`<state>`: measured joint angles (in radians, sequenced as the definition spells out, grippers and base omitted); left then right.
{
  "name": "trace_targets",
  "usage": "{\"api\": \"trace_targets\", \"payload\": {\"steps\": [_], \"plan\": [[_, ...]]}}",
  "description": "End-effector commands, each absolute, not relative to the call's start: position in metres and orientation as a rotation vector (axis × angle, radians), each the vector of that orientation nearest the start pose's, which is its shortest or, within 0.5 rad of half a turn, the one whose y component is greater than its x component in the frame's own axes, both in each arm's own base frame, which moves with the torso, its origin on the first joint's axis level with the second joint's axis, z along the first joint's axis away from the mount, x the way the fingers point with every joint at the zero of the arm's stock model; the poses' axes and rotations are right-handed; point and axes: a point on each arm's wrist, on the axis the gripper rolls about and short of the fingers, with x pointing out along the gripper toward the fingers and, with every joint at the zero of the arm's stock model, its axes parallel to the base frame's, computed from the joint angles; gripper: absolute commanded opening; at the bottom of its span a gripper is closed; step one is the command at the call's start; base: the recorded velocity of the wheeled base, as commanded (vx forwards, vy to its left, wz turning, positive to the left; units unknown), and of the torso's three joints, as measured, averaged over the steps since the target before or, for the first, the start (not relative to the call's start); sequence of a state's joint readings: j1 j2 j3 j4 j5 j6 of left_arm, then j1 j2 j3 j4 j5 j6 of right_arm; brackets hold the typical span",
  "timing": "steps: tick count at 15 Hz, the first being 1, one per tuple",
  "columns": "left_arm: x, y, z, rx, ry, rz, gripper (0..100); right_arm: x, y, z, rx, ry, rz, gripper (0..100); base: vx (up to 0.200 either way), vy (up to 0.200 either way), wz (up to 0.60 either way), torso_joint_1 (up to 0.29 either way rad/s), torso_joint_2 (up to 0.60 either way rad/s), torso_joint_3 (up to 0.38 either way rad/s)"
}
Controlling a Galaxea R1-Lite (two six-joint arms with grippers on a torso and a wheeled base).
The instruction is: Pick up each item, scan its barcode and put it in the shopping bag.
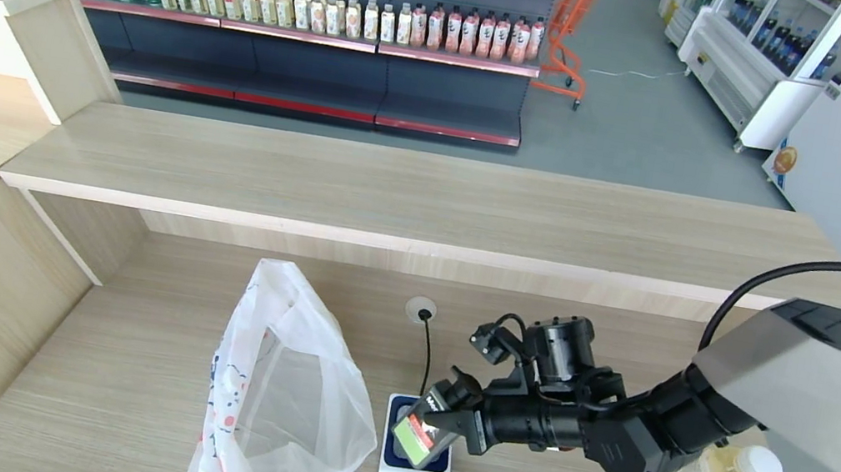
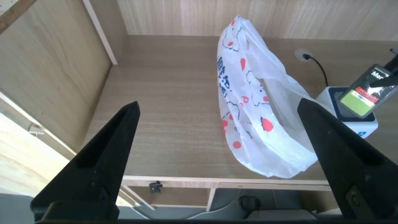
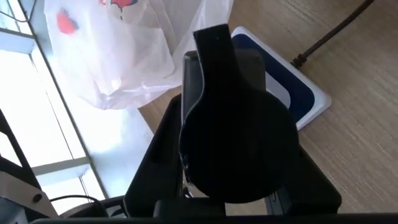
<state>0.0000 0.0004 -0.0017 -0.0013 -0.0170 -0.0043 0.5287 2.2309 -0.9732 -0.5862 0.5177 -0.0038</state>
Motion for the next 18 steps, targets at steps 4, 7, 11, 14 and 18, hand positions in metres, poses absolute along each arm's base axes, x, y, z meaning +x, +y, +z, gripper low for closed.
{"api": "trace_targets", "payload": {"steps": [4,7,11,14,18], "plan": [[-0.023,0.0,0.076,-0.005,-0.003,-0.017,100,0.331,0.216,0.023,-0.023,0.705,1.025,0,0.0,0.0,0.0,0.0,0.0,0.0],[-0.023,0.0,0.076,-0.005,-0.003,-0.017,100,0.332,0.215,0.036,-0.029,0.665,1.008,0,0.0,0.0,0.0,0.0,0.0,0.0],[-0.023,0.0,0.076,-0.005,-0.003,-0.017,100,0.306,0.184,0.094,0.129,0.639,0.938,0,0.0,0.0,0.0,0.0,0.0,0.0],[-0.023,0.0,0.076,-0.005,-0.003,-0.017,100,0.287,0.137,0.125,0.168,0.575,0.85,0,0.0,0.0,0.0,0.0,0.0,0.0],[-0.023,0.0,0.076,-0.005,-0.003,-0.017,100,0.255,0.104,0.139,0.147,0.531,0.801,0,0.0,0.0,0.0,0.0,0.0,0.0]]}}
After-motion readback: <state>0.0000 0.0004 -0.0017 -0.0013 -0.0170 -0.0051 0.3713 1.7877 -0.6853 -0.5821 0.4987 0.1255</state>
